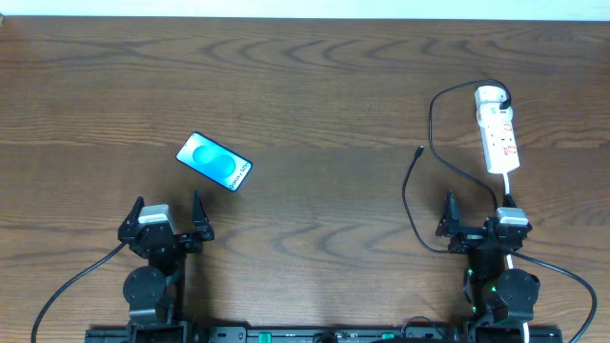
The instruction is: Plug charger to phone and switch on socket
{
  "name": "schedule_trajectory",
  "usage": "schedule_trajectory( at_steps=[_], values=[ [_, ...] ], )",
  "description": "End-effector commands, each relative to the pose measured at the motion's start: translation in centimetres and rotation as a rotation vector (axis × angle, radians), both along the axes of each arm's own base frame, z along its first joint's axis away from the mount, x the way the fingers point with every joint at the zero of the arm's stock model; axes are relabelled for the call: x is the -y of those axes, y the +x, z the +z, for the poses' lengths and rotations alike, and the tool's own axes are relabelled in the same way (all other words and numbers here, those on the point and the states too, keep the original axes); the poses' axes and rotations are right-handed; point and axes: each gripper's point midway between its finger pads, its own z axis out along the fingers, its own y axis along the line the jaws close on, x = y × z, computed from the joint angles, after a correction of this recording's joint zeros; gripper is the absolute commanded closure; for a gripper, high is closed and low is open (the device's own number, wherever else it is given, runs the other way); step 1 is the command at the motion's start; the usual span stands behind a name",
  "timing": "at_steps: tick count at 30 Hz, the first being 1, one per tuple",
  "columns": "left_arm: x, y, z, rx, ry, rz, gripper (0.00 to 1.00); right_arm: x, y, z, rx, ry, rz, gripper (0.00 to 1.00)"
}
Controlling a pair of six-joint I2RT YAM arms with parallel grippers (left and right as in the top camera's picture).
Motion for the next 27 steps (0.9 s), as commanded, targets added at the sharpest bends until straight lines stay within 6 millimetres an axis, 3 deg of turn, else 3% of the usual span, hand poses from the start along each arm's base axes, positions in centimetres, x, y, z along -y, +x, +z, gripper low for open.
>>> schedule_trajectory(
  at_steps=[1, 27],
  values=[
    [-0.24, -0.09, -1.71, -0.051, 0.017, 0.013, 0.02, -0.21, -0.01, -0.15, -0.003, -0.014, 0.010, 0.01],
    [-0.24, -0.09, -1.72, -0.051, 0.017, 0.013, 0.02, -0.21, -0.01, -0.15, -0.003, -0.014, 0.010, 0.01]
  ],
)
